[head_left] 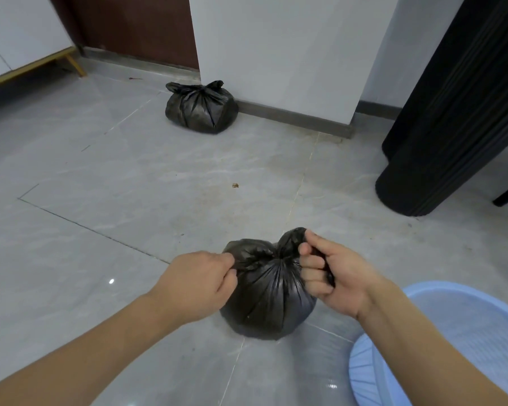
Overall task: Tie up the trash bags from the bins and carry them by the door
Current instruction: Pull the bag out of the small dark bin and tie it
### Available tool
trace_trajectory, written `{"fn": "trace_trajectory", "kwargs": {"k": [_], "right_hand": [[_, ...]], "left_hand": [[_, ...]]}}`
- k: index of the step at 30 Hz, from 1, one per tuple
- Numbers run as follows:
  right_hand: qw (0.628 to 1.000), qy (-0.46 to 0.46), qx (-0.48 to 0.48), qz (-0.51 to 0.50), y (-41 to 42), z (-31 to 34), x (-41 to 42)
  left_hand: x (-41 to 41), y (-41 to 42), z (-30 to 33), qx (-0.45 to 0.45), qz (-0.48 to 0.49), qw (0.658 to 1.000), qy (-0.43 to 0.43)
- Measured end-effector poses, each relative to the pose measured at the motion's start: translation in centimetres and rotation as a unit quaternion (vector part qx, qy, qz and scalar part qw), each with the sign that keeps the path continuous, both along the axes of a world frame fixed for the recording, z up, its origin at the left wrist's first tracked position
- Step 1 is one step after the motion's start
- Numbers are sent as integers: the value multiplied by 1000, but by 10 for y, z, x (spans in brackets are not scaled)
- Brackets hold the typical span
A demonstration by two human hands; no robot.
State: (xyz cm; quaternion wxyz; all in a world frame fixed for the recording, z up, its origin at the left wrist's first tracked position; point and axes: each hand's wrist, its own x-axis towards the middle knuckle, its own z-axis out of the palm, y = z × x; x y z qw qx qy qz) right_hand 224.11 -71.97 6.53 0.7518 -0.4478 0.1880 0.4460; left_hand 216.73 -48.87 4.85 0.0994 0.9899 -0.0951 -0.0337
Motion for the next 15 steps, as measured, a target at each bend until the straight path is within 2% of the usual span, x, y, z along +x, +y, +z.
{"fn": "trace_trajectory", "kwargs": {"k": [3, 6, 8, 10, 15], "right_hand": [[986, -10, 51, -158, 15, -11, -8], [970, -30, 53, -235, 33, -22, -16], [963, -61, 9, -261, 41, -26, -20], [962, -111, -61, -242, 47, -29, -22], [955, -210, -195, -71, 52, -29, -27]], "left_hand": [[-10, -8, 7, -44, -128, 990, -27], [-19, -10, 10, -28, -166, 984, -52], [-22, -10, 11, -13, -179, 981, -70], [-23, -10, 13, -6, -190, 979, -79], [-22, -3, 12, -60, -161, 979, -107]]}}
